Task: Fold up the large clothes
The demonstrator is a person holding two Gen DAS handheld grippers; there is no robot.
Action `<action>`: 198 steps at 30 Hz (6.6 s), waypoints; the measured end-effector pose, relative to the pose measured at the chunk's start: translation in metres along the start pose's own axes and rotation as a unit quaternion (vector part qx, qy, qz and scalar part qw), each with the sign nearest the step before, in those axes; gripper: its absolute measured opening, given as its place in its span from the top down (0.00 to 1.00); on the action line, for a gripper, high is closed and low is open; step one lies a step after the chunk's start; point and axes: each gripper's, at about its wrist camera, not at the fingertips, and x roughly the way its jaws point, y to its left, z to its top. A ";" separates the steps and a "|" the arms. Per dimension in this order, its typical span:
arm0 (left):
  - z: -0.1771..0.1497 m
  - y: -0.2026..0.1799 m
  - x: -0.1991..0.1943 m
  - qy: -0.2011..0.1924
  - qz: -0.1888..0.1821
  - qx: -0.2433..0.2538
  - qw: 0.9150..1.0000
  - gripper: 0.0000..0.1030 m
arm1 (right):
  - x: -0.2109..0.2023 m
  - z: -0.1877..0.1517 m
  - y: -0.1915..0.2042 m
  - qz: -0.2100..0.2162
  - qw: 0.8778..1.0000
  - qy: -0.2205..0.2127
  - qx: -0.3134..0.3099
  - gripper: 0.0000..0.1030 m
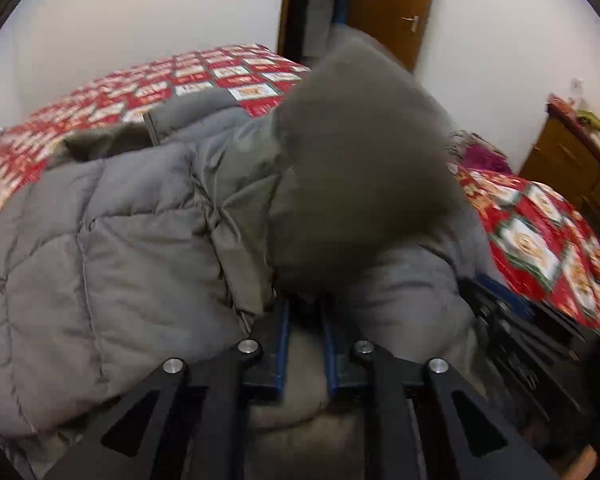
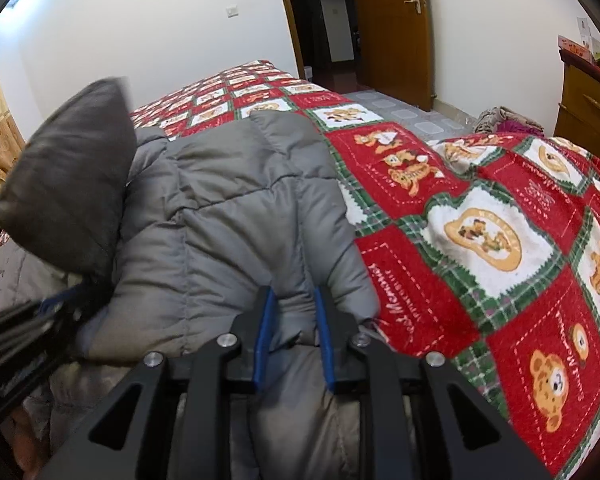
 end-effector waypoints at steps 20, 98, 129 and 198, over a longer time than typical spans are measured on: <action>0.043 0.186 -0.075 -0.089 0.204 -0.204 0.953 0.32 | -0.046 0.120 0.062 0.080 0.991 -0.081 -0.072 0.59; -0.063 0.241 -0.061 -0.023 0.282 -0.304 0.910 0.01 | 0.007 0.010 0.092 0.069 0.978 0.061 -0.187 0.54; 0.054 0.239 0.009 0.025 0.023 -0.297 0.954 0.07 | 0.133 0.150 0.199 0.083 0.973 0.188 -0.110 0.82; 0.010 0.237 0.010 0.023 -0.061 -0.339 0.939 0.83 | 0.089 0.084 0.091 0.017 0.970 0.013 -0.244 0.62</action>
